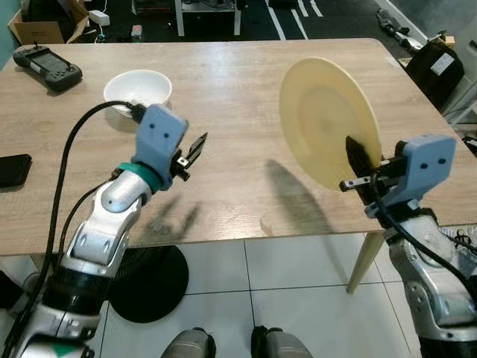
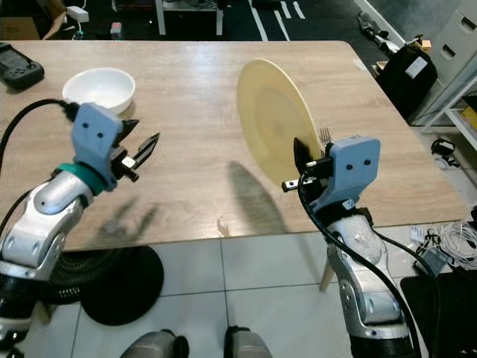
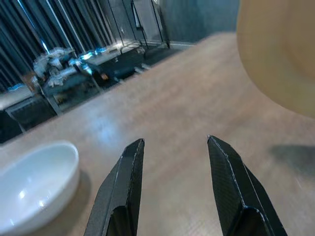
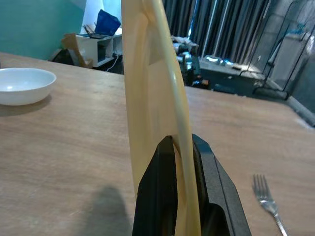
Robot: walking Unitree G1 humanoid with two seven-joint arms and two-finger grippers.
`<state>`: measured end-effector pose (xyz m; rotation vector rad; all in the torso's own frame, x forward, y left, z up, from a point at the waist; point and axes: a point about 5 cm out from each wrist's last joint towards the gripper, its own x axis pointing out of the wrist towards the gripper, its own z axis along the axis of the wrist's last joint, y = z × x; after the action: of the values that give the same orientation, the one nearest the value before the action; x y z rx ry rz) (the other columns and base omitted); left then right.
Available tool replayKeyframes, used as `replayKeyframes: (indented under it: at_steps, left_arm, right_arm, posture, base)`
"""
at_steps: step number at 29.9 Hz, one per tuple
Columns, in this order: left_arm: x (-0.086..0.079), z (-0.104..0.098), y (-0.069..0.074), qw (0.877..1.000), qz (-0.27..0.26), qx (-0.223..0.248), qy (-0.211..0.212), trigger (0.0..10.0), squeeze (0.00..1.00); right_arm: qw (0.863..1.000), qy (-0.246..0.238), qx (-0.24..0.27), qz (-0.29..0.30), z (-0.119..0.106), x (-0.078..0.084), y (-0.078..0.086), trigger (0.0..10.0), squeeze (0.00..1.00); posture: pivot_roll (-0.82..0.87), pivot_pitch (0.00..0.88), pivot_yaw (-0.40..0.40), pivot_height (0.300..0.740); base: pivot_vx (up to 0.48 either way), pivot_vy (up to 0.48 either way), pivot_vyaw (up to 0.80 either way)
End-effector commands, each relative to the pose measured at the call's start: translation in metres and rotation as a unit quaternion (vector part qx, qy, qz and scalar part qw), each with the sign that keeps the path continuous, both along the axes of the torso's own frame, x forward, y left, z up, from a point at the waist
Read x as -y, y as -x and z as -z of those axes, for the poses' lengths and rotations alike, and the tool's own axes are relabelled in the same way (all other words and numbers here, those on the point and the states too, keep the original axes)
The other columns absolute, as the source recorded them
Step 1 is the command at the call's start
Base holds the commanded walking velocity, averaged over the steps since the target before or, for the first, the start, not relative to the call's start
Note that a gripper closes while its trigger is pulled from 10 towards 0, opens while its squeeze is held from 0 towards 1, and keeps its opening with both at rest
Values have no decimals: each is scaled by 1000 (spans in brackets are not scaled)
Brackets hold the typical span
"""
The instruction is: Setting the table
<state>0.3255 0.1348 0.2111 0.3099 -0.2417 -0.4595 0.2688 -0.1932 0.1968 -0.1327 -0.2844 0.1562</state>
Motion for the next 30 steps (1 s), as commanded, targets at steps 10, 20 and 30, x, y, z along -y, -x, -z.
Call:
replayKeyframes:
  at_steps: [10, 20, 30]
  left_arm:
    - [19, 9, 5, 1000, 18, 3, 6, 10000, 0]
    - [16, 13, 1, 1000, 8, 2, 12, 10000, 0]
    - [18, 15, -5, 1000, -8, -1, 23, 10000, 0]
  right_arm:
    - [994, -62, 7, 91, 3, 18, 5, 10000, 0]
    - [984, -44, 0, 172, 11, 37, 5, 10000, 0]
    - [979, -57, 2, 193, 10, 44, 5, 10000, 0]
  posture:
    - [50, 0, 60, 740]
    - [46, 0, 64, 740]
    - [41, 0, 70, 740]
  base:
    - [0, 0, 0]
    - [0, 0, 0]
    - [0, 0, -129]
